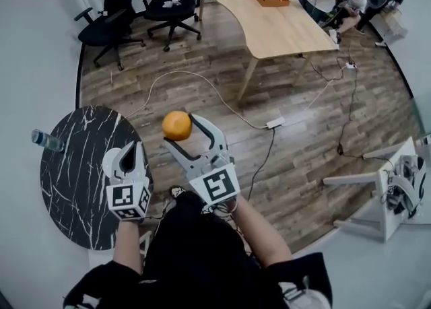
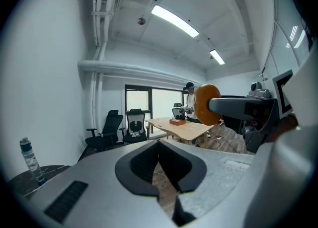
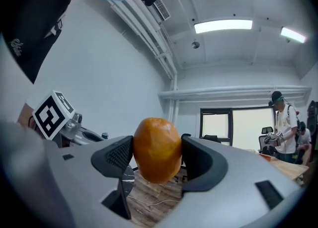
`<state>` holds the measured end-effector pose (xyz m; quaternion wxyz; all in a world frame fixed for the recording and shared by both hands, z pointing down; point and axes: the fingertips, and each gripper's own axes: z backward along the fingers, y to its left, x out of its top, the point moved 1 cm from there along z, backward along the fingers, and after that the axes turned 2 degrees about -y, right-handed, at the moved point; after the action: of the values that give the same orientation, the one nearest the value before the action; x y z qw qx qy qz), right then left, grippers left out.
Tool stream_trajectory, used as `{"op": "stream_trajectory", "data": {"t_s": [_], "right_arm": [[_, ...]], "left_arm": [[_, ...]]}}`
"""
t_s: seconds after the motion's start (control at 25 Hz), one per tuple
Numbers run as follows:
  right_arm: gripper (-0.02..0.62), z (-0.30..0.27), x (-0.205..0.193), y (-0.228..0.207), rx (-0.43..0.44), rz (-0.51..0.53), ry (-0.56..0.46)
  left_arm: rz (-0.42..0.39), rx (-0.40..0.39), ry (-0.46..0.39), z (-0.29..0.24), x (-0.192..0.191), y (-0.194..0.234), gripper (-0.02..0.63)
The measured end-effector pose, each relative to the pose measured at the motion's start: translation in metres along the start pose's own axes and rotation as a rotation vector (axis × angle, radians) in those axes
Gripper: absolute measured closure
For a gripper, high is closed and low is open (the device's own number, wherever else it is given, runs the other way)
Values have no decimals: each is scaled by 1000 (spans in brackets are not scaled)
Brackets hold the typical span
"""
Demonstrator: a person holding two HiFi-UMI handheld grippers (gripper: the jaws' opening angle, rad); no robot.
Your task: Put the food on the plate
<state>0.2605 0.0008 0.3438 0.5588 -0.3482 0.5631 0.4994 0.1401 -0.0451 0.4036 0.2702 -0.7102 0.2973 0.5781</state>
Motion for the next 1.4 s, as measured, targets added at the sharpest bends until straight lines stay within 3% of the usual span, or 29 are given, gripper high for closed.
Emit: {"op": "stream_trajectory", "data": {"t_s": [0.16, 0.36, 0.64, 0.88, 1.2, 1.4], "right_arm": [[293, -35, -1, -4, 56, 34, 9], [293, -103, -4, 15, 191, 76, 13], [293, -193, -5, 83, 416, 109, 6], [293, -236, 0, 150, 662, 154, -9], [293, -259, 8, 215, 991, 400, 19], [293, -272, -4, 247, 1147, 462, 18]], "left_arm": [[23, 48, 8, -11, 0, 31, 606], [72, 154, 17, -15, -11, 93, 606], [121, 326, 17, 7, -24, 182, 606], [152, 489, 19, 50, -34, 250, 606], [240, 693, 34, 111, -63, 283, 606], [300, 816, 57, 132, -87, 292, 606]]}}
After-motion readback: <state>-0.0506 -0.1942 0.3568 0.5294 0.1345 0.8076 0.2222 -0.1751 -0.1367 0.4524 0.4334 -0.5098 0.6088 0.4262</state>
